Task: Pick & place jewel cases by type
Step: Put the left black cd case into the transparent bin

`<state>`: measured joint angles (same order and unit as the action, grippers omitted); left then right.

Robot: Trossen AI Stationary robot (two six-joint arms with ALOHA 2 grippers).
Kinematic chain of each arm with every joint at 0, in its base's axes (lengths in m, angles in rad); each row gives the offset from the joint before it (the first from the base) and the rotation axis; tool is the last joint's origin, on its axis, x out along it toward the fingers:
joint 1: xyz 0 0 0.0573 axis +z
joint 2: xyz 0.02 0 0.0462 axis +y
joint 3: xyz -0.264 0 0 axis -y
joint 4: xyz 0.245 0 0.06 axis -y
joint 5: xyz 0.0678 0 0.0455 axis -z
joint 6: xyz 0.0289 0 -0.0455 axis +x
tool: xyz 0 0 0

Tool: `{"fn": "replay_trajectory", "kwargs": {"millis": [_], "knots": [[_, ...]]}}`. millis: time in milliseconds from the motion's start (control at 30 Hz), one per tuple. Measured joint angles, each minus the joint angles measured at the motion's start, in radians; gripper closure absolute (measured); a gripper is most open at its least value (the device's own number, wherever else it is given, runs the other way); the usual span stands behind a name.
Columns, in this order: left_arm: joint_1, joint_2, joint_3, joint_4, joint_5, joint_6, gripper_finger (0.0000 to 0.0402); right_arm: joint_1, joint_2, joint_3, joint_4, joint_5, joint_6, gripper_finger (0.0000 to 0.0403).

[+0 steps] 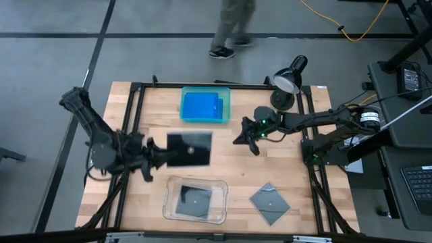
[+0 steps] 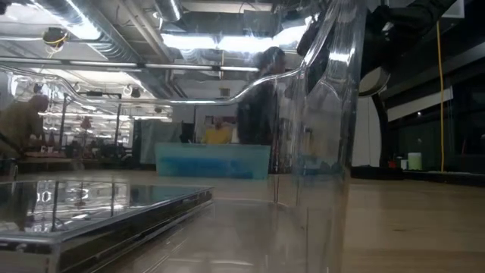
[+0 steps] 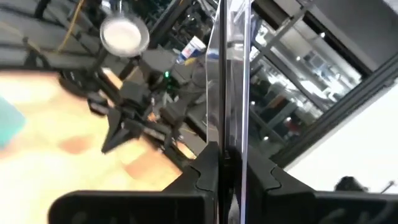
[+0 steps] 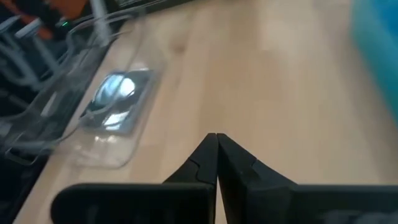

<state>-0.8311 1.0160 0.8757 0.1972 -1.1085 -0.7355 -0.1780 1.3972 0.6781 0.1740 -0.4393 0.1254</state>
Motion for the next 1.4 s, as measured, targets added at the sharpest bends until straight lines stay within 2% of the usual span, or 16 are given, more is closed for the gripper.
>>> {"fn": "replay_trajectory", "kwargs": {"millis": [133,267,400,567,800,1100,1200,1400], "knots": [[-0.069,0.120,0.000,0.063,-0.110,-0.135,0.0382,0.073,0.000,0.000,-0.001,0.002,-0.034,0.0393],[-0.126,0.252,0.008,0.146,-0.236,-0.254,0.0382,0.147,-0.011,0.000,-0.008,0.059,-0.075,0.0393],[-0.150,0.380,0.054,0.175,-0.263,-0.355,0.0382,0.211,-0.034,0.001,-0.015,0.139,-0.133,0.0393],[-0.151,0.510,0.100,0.171,-0.180,-0.482,0.0382,0.257,-0.054,0.002,-0.013,0.184,-0.158,0.0393],[-0.173,0.626,0.105,0.125,-0.042,-0.723,0.0382,0.265,-0.066,0.002,-0.012,0.233,-0.157,0.0393],[-0.163,0.649,0.108,-0.172,0.152,-1.100,0.0382,0.264,-0.066,0.002,-0.009,0.256,-0.164,0.0393],[-0.149,0.645,0.109,-0.218,0.185,-1.151,0.0382,0.264,-0.066,0.002,-0.011,0.256,-0.184,0.0393],[-0.122,0.635,0.107,-0.247,0.173,-1.153,0.0382,0.264,-0.066,0.002,-0.026,0.255,-0.213,0.0393]]}}
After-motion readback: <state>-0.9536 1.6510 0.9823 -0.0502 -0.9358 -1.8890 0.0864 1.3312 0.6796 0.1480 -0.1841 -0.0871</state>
